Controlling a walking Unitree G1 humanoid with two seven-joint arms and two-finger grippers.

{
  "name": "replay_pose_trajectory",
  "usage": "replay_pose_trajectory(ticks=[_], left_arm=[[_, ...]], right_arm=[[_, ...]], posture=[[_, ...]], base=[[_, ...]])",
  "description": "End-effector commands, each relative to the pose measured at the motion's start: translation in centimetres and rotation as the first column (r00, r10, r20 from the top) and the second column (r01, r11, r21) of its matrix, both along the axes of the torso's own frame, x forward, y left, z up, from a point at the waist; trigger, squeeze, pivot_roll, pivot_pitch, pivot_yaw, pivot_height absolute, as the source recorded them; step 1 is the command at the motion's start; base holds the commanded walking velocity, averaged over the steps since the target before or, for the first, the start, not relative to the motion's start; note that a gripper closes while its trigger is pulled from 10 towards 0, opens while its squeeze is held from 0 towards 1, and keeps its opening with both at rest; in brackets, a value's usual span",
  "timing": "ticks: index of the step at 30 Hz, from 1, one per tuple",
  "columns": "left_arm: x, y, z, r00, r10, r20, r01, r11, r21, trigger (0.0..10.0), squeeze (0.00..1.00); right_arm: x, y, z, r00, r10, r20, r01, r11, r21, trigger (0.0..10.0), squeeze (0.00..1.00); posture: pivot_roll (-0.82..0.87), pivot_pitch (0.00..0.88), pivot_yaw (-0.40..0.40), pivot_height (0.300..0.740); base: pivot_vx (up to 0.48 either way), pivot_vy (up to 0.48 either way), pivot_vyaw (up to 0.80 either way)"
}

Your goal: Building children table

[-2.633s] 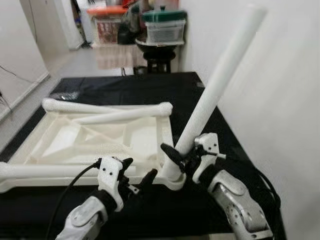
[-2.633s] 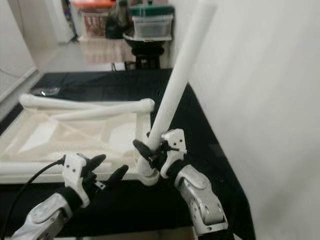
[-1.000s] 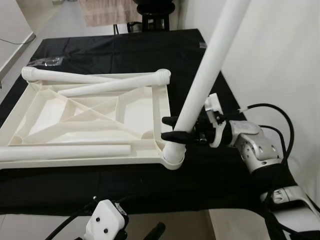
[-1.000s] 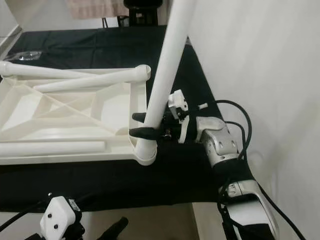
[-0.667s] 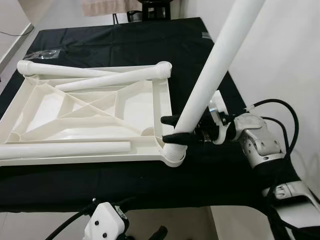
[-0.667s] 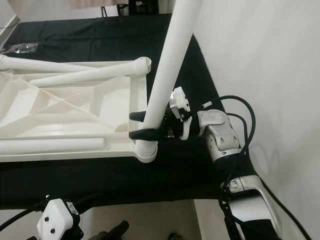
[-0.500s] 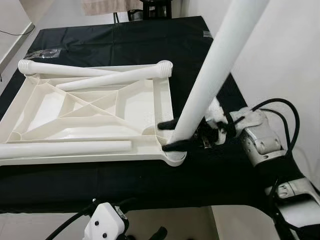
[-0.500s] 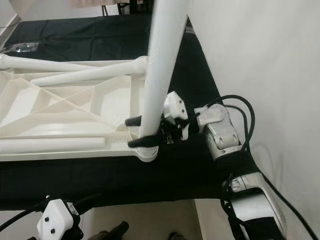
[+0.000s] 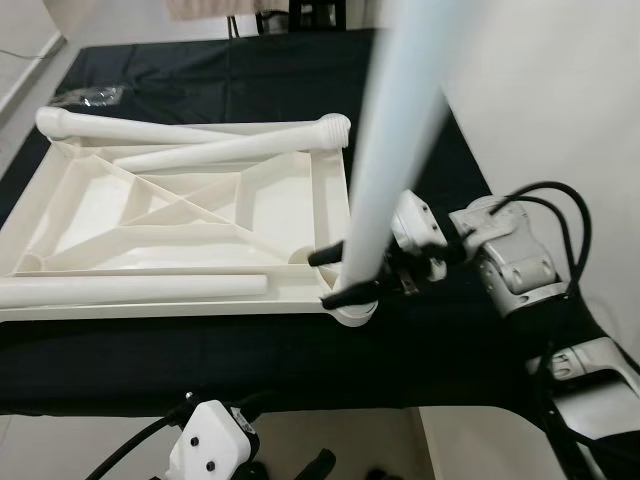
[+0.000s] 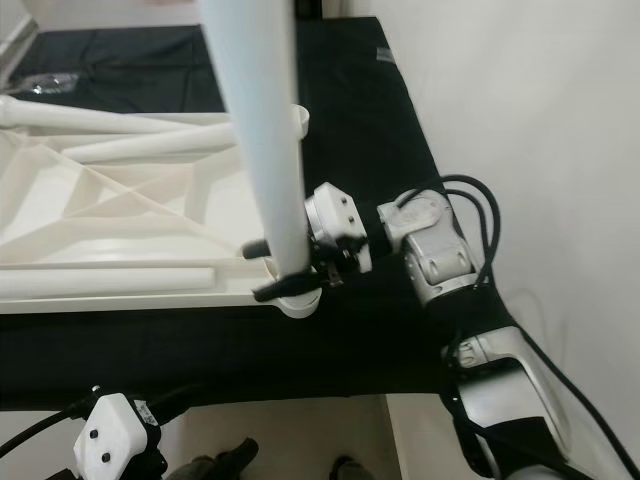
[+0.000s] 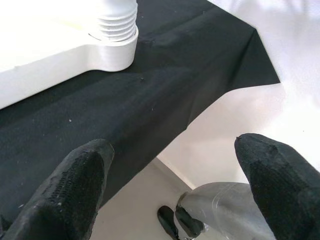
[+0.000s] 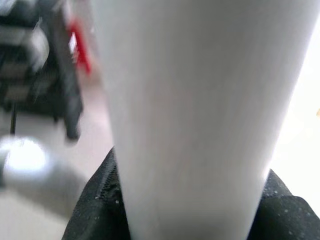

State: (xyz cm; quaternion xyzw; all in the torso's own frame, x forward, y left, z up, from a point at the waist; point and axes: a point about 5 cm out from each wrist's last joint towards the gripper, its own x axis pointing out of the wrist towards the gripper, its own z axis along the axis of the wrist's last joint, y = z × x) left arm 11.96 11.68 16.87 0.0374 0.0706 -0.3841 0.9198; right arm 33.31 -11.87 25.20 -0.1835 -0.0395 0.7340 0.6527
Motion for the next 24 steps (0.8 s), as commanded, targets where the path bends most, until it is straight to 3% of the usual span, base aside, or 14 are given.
replay_pose_trajectory(ticks=[1, 5, 15, 24], left_arm=[[-0.2, 0.1, -0.3, 1.000, -0.004, -0.026, 0.004, 1.000, 0.014, 10.0, 0.00], [-0.2, 0.0, -0.2, 1.000, -0.003, -0.024, 0.004, 1.000, 0.014, 10.0, 0.00], [-0.2, -0.1, -0.2, 1.000, -0.006, -0.025, 0.006, 1.000, 0.017, 10.0, 0.00], [-0.4, 0.0, -0.1, 0.999, -0.013, -0.030, 0.013, 1.000, 0.019, 10.0, 0.00]], right_arm=[[0.8, -0.7, -3.4, 0.973, -0.145, -0.181, 0.144, 0.989, -0.021, 10.0, 0.00], [1.1, -0.6, -4.5, 0.943, -0.213, -0.255, 0.227, 0.974, 0.026, 10.0, 0.00], [0.7, -1.0, -6.0, 0.923, -0.289, -0.255, 0.316, 0.946, 0.072, 10.0, 0.00], [-0.3, -1.4, -5.8, 0.936, -0.225, -0.269, 0.279, 0.943, 0.182, 10.0, 0.00]], posture=[[0.10, 0.331, 0.002, 0.740], [0.10, 0.334, -0.002, 0.740], [0.10, 0.338, 0.001, 0.740], [0.11, 0.342, 0.013, 0.740]], base=[[0.000, 0.000, 0.00], [0.000, 0.000, 0.00], [0.000, 0.000, 0.00], [0.000, 0.000, 0.00]])
